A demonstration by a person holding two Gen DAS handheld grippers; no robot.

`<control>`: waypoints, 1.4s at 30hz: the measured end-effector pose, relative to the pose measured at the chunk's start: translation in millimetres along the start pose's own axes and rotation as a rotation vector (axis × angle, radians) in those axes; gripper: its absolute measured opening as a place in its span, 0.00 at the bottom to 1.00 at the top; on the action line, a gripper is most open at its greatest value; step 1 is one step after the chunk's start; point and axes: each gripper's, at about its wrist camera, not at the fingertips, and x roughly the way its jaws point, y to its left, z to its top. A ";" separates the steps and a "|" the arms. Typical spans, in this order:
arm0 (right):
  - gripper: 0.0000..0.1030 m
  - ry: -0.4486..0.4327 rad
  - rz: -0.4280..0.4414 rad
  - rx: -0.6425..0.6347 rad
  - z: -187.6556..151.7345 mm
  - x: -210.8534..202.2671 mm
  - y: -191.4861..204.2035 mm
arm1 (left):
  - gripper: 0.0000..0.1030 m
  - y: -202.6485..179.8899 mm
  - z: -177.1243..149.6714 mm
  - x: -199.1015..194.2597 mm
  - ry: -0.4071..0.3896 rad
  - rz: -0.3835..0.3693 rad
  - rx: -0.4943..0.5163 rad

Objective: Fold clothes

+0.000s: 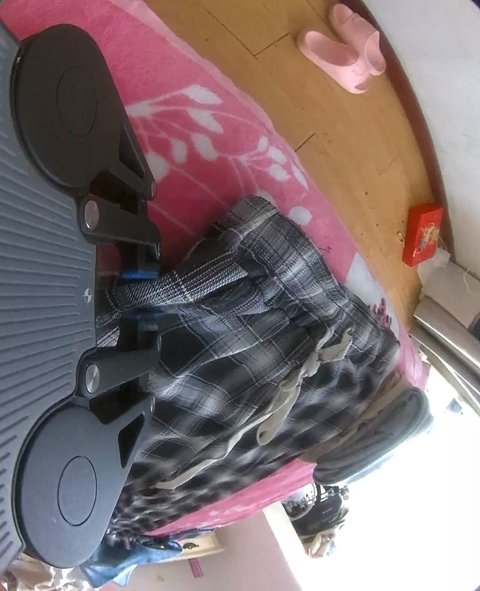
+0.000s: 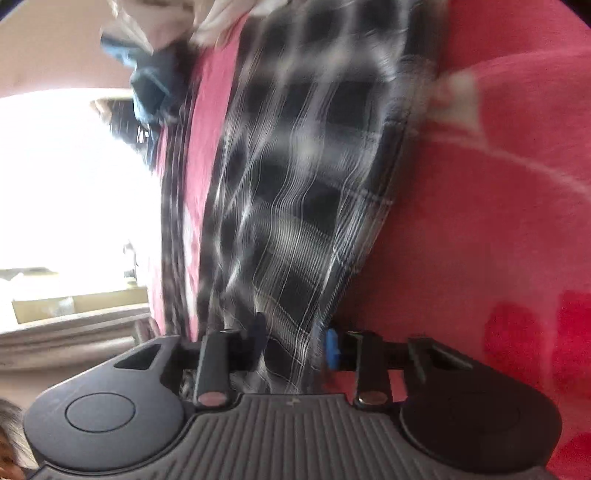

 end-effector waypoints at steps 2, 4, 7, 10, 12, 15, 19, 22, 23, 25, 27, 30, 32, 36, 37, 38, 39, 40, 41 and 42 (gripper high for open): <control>0.07 0.002 -0.009 -0.023 1.3 6.5 6.3 | 0.04 -2.5 1.4 -2.2 -0.014 0.000 0.007; 0.03 -0.020 -0.007 -0.061 2.7 5.4 16.0 | 0.04 -6.6 4.6 -7.2 -0.034 -0.012 0.011; 0.03 -0.032 0.013 -0.122 3.3 3.2 36.2 | 0.03 -13.6 11.8 -14.6 -0.065 -0.042 0.003; 0.03 -0.039 0.045 -0.170 10.0 6.5 59.0 | 0.03 -21.9 21.6 -19.4 -0.095 -0.078 -0.005; 0.03 -0.046 0.061 -0.204 13.6 7.9 73.9 | 0.03 -27.3 28.8 -20.4 -0.107 -0.107 -0.010; 0.03 -0.060 0.094 -0.254 20.6 10.9 97.0 | 0.03 -38.5 41.3 -18.5 -0.121 -0.127 -0.001; 0.03 -0.084 0.114 -0.343 34.1 19.7 134.8 | 0.03 -53.3 60.8 -10.7 -0.149 -0.160 -0.010; 0.02 -0.084 0.100 -0.420 42.1 30.7 165.7 | 0.03 -67.1 75.8 -0.6 -0.170 -0.192 0.002; 0.03 -0.085 0.107 -0.434 46.9 37.5 177.3 | 0.03 -71.9 79.3 3.4 -0.175 -0.195 0.012; 0.03 -0.096 0.135 -0.464 55.4 50.7 199.0 | 0.03 -81.1 85.7 11.7 -0.183 -0.199 0.025; 0.02 -0.113 0.153 -0.482 63.6 64.7 217.7 | 0.03 -88.0 92.4 19.6 -0.191 -0.201 0.026; 0.02 -0.128 0.164 -0.489 79.1 92.1 248.6 | 0.03 -96.6 103.2 31.6 -0.203 -0.198 0.024; 0.02 -0.133 0.164 -0.512 86.1 108.4 265.8 | 0.03 -102.1 111.2 39.3 -0.205 -0.194 0.028; 0.02 -0.154 0.159 -0.558 98.6 141.1 300.7 | 0.03 -115.4 130.0 54.3 -0.209 -0.186 0.048; 0.02 -0.156 0.160 -0.564 101.6 151.6 309.2 | 0.03 -119.1 135.5 58.1 -0.208 -0.185 0.060; 0.02 -0.159 0.154 -0.574 104.9 161.6 317.2 | 0.03 -122.1 140.7 62.3 -0.208 -0.182 0.067; 0.02 -0.162 0.148 -0.585 108.3 171.6 325.3 | 0.03 -124.8 145.8 66.6 -0.210 -0.179 0.073; 0.02 -0.165 0.141 -0.592 110.9 180.0 331.4 | 0.03 -127.6 151.0 71.0 -0.211 -0.176 0.078; 0.02 -0.167 0.135 -0.598 113.5 188.3 337.4 | 0.03 -129.9 155.9 76.0 -0.209 -0.173 0.083; 0.02 -0.170 0.121 -0.610 116.0 198.5 343.6 | 0.03 -133.3 160.8 82.6 -0.207 -0.166 0.096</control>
